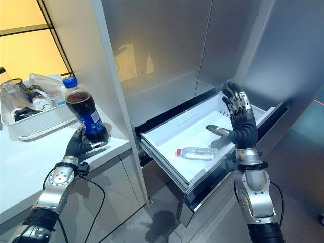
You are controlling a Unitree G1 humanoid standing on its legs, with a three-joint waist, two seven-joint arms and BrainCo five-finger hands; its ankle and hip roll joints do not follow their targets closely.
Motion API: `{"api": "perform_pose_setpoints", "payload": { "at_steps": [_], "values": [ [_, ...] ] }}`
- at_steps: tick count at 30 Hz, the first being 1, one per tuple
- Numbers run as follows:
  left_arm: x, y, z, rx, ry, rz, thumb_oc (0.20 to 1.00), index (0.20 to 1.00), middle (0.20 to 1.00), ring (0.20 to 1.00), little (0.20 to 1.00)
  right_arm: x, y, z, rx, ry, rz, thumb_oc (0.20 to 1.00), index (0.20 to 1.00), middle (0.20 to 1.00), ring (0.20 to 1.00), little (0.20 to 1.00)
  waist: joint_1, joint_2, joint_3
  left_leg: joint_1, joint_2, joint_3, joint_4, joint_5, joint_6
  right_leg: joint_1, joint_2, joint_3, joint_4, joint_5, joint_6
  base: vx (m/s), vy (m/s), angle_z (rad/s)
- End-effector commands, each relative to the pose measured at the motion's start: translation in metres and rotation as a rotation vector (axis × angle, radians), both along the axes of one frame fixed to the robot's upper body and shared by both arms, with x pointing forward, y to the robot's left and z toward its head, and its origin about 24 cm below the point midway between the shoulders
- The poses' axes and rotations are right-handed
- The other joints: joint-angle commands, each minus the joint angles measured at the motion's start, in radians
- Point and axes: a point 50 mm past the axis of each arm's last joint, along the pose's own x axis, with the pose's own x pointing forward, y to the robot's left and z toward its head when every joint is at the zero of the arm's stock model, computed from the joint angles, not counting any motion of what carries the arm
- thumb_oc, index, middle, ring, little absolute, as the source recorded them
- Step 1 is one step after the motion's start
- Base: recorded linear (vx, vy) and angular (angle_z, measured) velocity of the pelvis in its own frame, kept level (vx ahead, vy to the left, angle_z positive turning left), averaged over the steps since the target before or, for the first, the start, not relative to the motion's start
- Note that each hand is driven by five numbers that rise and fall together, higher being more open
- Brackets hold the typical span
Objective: Take the drinks into the refrigerator
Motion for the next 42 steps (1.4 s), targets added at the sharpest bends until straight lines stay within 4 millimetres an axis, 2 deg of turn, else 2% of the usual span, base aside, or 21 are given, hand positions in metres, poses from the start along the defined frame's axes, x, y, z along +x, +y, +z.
{"api": "perform_pose_setpoints", "payload": {
  "at_steps": [1, 7, 14, 15, 21, 22, 23, 24, 29, 39, 42],
  "values": [
    [0.030, -0.017, 0.008, 0.055, 0.011, -0.051, 1.000, 1.000, 1.000, 1.000, 1.000, -0.006, 0.001, 0.020, 0.042, -0.117, 0.018, 1.000, 1.000, 1.000, 1.000, 1.000, -0.008, -0.004, 0.002, 0.033, 0.002, -0.033, 0.002, -0.083, -0.003, 0.014, -0.056, -0.022, 0.073, -0.031, 0.098, 0.00, 0.000, 0.00],
    [0.046, -0.039, 0.017, 0.098, 0.007, -0.123, 1.000, 1.000, 1.000, 1.000, 1.000, -0.007, 0.002, 0.019, 0.043, -0.108, 0.027, 1.000, 1.000, 1.000, 1.000, 1.000, -0.017, -0.004, 0.003, 0.034, 0.000, -0.033, 0.002, -0.084, -0.002, 0.012, -0.054, -0.019, 0.077, -0.033, 0.098, 0.00, 0.000, 0.00],
    [0.060, -0.053, 0.022, 0.068, -0.010, -0.102, 1.000, 1.000, 1.000, 1.000, 1.000, -0.009, 0.005, 0.015, 0.047, -0.085, 0.045, 1.000, 1.000, 1.000, 1.000, 1.000, -0.027, -0.005, 0.001, 0.033, 0.000, -0.033, 0.002, -0.084, -0.003, 0.011, -0.050, -0.016, 0.074, -0.033, 0.097, 0.00, 0.000, 0.00],
    [0.067, -0.061, 0.029, 0.037, -0.039, -0.079, 1.000, 1.000, 1.000, 1.000, 1.000, -0.009, 0.007, 0.012, 0.044, -0.070, 0.060, 1.000, 1.000, 1.000, 1.000, 1.000, -0.032, -0.008, -0.001, 0.033, 0.001, -0.033, 0.002, -0.084, -0.004, 0.012, -0.049, -0.016, 0.072, -0.032, 0.097, 0.00, 0.000, 0.00],
    [0.084, -0.075, 0.048, 0.002, -0.080, -0.064, 1.000, 1.000, 1.000, 1.000, 1.000, -0.010, 0.010, 0.008, 0.041, -0.046, 0.075, 1.000, 1.000, 1.000, 1.000, 1.000, -0.046, -0.010, -0.002, 0.029, 0.004, -0.034, 0.002, -0.081, -0.006, 0.011, -0.046, -0.014, 0.070, -0.030, 0.097, 0.00, 0.000, 0.00],
    [0.087, -0.078, 0.052, 0.012, -0.088, -0.067, 0.918, 0.918, 0.918, 0.918, 0.918, -0.010, 0.010, 0.008, 0.039, -0.042, 0.075, 1.000, 1.000, 1.000, 1.000, 1.000, -0.049, -0.010, -0.001, 0.028, 0.004, -0.034, 0.002, -0.080, -0.007, 0.009, -0.045, -0.013, 0.070, -0.029, 0.097, 0.00, 0.000, 0.00],
    [0.089, -0.080, 0.054, 0.010, -0.087, -0.068, 0.542, 0.542, 0.542, 0.542, 0.542, -0.010, 0.010, 0.008, 0.037, -0.041, 0.077, 1.000, 1.000, 1.000, 1.000, 1.000, -0.051, -0.010, -0.001, 0.027, 0.004, -0.034, 0.002, -0.079, -0.007, 0.009, -0.044, -0.013, 0.070, -0.029, 0.096, 0.00, 0.000, 0.00],
    [0.090, -0.082, 0.056, 0.012, -0.090, -0.073, 0.200, 0.200, 0.200, 0.200, 0.200, -0.011, 0.010, 0.007, 0.035, -0.037, 0.075, 1.000, 1.000, 1.000, 1.000, 1.000, -0.054, -0.010, -0.001, 0.026, 0.004, -0.034, 0.002, -0.079, -0.007, 0.008, -0.043, -0.013, 0.069, -0.028, 0.096, 0.00, 0.000, 0.00],
    [0.093, -0.087, 0.061, 0.023, -0.100, -0.083, 0.200, 0.200, 0.200, 0.200, 0.200, -0.012, 0.008, 0.007, 0.027, -0.037, 0.071, 1.000, 1.000, 1.000, 1.000, 1.000, -0.059, -0.009, -0.003, 0.027, 0.006, -0.033, 0.002, -0.078, -0.009, 0.007, -0.041, -0.011, 0.069, -0.028, 0.095, 0.00, 0.000, 0.00],
    [0.090, -0.092, 0.054, -0.016, -0.091, -0.102, 0.200, 0.200, 0.200, 0.200, 0.200, -0.011, 0.010, 0.009, 0.027, -0.047, 0.073, 1.000, 1.000, 1.000, 1.000, 1.000, -0.064, -0.009, -0.003, 0.025, 0.010, -0.030, 0.002, -0.072, -0.013, 0.007, -0.039, -0.012, 0.065, -0.023, 0.092, 0.00, -0.006, 0.00],
    [0.082, -0.095, 0.060, -0.107, -0.159, -0.147, 0.200, 0.200, 0.200, 0.200, 0.200, -0.010, 0.009, 0.010, 0.026, -0.056, 0.064, 1.000, 1.000, 1.000, 1.000, 1.000, -0.056, -0.009, 0.002, 0.018, 0.011, -0.034, 0.002, -0.068, -0.015, 0.007, -0.041, -0.016, 0.063, -0.021, 0.091, -0.01, -0.012, 0.00]
  ]
}}
